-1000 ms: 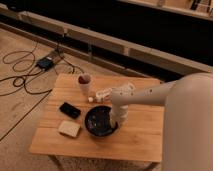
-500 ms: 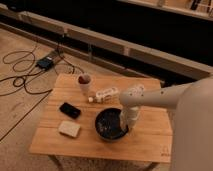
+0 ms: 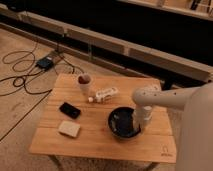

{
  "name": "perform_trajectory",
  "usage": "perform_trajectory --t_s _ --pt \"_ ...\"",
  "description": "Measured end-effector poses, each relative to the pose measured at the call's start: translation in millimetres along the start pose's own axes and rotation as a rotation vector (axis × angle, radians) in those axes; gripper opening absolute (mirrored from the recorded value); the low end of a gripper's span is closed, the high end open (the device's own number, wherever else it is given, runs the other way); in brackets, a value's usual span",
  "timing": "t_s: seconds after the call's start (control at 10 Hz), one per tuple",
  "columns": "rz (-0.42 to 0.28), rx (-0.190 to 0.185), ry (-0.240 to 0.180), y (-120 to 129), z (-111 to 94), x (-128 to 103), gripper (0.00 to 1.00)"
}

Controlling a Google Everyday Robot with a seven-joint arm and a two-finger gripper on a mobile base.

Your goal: Drag the ceramic bowl in a circle

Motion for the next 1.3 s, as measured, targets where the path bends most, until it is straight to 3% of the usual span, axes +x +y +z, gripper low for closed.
perform_trajectory --t_s 0.4,0.7,0.8,1.1,1.3 --pt "0.068 0.027 -0.021 -8.5 -6.1 -43.8 0.0" --pt "0.014 0.019 -0.04 29.0 -15.4 -62.7 0.0" --pt "-0.018 -0.002 -0.045 50.8 -20.7 -62.2 0.0" --pt "-0.143 -0.061 -0.041 104.9 -30.7 -37.1 0.0" --pt "-0.254 -0.105 -0.011 139.9 -36.0 6.8 0.0"
